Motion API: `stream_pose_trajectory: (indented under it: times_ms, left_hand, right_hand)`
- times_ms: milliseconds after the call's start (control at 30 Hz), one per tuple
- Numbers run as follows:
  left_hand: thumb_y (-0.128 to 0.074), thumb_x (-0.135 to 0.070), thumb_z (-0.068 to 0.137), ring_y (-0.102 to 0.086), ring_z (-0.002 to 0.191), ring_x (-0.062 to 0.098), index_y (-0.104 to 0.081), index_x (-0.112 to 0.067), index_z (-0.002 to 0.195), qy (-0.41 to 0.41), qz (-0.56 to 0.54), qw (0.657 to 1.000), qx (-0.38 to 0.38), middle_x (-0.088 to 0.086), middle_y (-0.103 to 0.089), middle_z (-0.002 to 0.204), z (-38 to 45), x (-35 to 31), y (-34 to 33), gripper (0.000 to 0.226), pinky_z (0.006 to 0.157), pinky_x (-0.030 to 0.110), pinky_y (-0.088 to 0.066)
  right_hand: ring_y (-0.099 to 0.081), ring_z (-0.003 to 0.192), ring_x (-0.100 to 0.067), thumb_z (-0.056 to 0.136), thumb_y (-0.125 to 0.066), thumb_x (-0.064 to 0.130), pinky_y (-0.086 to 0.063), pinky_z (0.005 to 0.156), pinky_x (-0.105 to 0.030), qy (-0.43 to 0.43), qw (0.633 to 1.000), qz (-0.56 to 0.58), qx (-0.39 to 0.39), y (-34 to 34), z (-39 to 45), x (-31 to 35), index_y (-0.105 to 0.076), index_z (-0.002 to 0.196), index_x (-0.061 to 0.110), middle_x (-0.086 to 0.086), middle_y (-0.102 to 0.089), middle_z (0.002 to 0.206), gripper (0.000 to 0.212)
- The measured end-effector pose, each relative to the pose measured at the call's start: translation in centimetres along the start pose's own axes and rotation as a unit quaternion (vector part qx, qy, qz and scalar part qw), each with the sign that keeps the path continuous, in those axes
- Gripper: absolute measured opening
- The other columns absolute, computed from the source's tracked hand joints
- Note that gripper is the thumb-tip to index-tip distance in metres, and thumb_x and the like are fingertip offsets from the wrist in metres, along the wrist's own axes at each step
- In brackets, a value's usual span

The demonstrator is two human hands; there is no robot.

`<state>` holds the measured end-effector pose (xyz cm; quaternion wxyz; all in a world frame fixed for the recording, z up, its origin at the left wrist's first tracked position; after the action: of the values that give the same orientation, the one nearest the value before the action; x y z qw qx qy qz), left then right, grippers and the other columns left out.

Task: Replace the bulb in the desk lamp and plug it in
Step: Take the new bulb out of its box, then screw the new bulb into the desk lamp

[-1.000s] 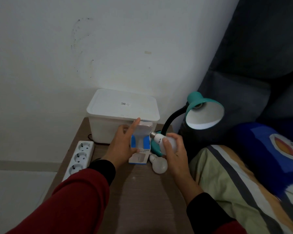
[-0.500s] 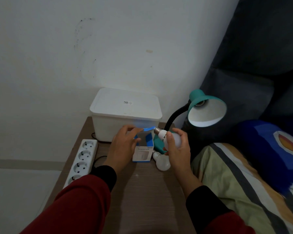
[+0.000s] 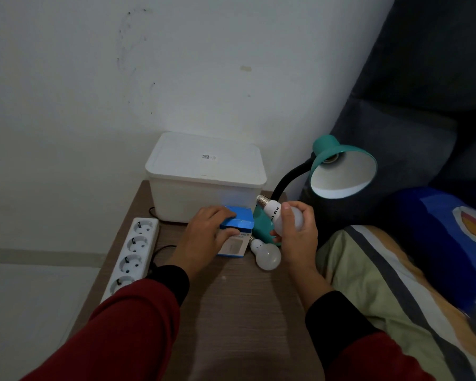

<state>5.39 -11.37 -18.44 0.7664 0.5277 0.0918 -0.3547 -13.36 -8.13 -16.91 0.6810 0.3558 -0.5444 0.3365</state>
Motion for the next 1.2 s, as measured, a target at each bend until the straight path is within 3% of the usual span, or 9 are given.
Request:
stream_pose_trajectory:
  times_ms: [133,367,700,767,833,900,967,1100,1200]
  left_hand:
    - [-0.064,-0.023,0.086,-0.051,0.115,0.019,-0.063,-0.015,0.115,0.012,-0.004,1.0,-0.005,0.004,-0.061,0.12,0.3,0.3,0.4,0.03,0.093,0.019,-0.034]
    - [-0.067,-0.023,0.083,-0.049,0.117,0.015,-0.064,-0.017,0.111,0.043,-0.011,0.999,0.016,0.001,-0.062,0.12,0.7,1.0,-0.5,0.028,0.097,0.022,-0.037]
    - [-0.06,-0.02,0.089,-0.052,0.115,0.018,-0.07,-0.015,0.109,0.026,0.002,0.999,0.038,0.003,-0.066,0.119,0.4,1.1,-0.8,0.023,0.091,0.017,-0.03]
    - [-0.058,-0.022,0.09,-0.052,0.115,0.018,-0.069,-0.014,0.11,0.026,0.013,0.999,0.045,0.002,-0.065,0.119,0.5,0.8,-0.6,0.024,0.09,0.017,-0.031]
    - [-0.057,-0.023,0.09,-0.051,0.114,0.017,-0.067,-0.014,0.109,0.026,0.026,0.998,0.05,0.002,-0.064,0.118,0.9,0.3,-0.2,0.023,0.09,0.019,-0.034]
    - [-0.057,-0.023,0.09,-0.051,0.113,0.018,-0.066,-0.014,0.109,0.023,0.032,0.998,0.048,0.002,-0.063,0.117,1.8,-0.3,0.6,0.023,0.092,0.021,-0.036]
    - [-0.057,-0.021,0.09,-0.053,0.111,0.02,-0.064,-0.015,0.11,0.009,0.032,0.999,0.037,0.004,-0.063,0.115,3.3,-1.7,1.8,0.022,0.091,0.023,-0.037]
    - [-0.056,-0.021,0.091,-0.056,0.11,0.023,-0.065,-0.013,0.111,-0.052,0.018,0.998,-0.008,0.008,-0.064,0.114,7.1,-7.1,4.7,0.023,0.093,0.025,-0.039]
    - [-0.056,-0.022,0.092,-0.057,0.111,0.021,-0.063,-0.013,0.116,-0.089,-0.008,0.996,-0.022,0.008,-0.063,0.118,9.5,-12.0,5.9,0.027,0.093,0.019,-0.036]
  right_hand:
    - [-0.066,0.087,-0.032,0.092,-0.055,0.032,-0.047,0.043,-0.008,-0.001,1.0,0.003,0.009,-0.6,0.0,0.0,-0.053,0.101,0.024,0.006,-0.053,0.093,0.012]
    - [-0.064,0.096,-0.035,0.093,-0.053,0.03,-0.046,0.043,-0.006,0.01,1.0,-0.011,0.021,-1.2,0.1,-0.3,-0.052,0.111,0.014,-0.005,-0.05,0.109,0.024]
    - [-0.064,0.093,-0.03,0.092,-0.055,0.032,-0.048,0.045,-0.008,0.012,0.999,-0.026,0.027,-1.1,0.3,-0.7,-0.05,0.103,0.026,0.001,-0.052,0.104,0.014]
    - [-0.061,0.093,-0.025,0.09,-0.057,0.027,-0.051,0.051,-0.012,0.018,0.999,-0.018,0.036,-1.0,0.2,-0.4,-0.048,0.103,0.027,0.011,-0.05,0.097,0.015]
    - [-0.057,0.094,-0.023,0.084,-0.06,0.024,-0.055,0.062,-0.026,0.025,0.999,-0.001,0.041,-0.8,0.0,0.1,-0.048,0.103,0.029,0.018,-0.047,0.095,0.023]
    - [-0.058,0.095,-0.026,0.068,-0.058,0.03,-0.055,0.072,-0.04,0.041,0.999,0.009,0.027,-0.1,-0.4,1.0,-0.05,0.1,0.035,0.01,-0.052,0.099,0.033]
    - [-0.059,0.094,-0.027,0.061,-0.055,0.034,-0.055,0.078,-0.043,0.067,0.998,0.0,-0.005,1.1,-0.8,2.1,-0.05,0.097,0.042,-0.001,-0.056,0.106,0.038]
    - [-0.051,0.084,-0.006,0.068,-0.054,0.025,-0.045,0.069,-0.006,0.133,0.987,-0.035,-0.084,4.4,-2.0,4.7,-0.052,0.115,0.023,-0.002,-0.048,0.109,0.048]
    - [-0.051,0.091,-0.012,0.075,-0.062,0.023,-0.046,0.07,-0.009,0.129,0.982,-0.045,-0.13,6.8,-1.7,5.4,-0.046,0.127,0.02,0.001,-0.043,0.113,0.054]
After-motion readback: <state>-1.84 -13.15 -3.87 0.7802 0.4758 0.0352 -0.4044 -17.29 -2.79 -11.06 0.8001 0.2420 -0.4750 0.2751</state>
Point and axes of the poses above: each hand's wrist, its own z-axis towards the middle knuckle, its own y-axis out of the back of the hand, x = y × z, the point moved 8 cm from there along z, towards the middle knuckle
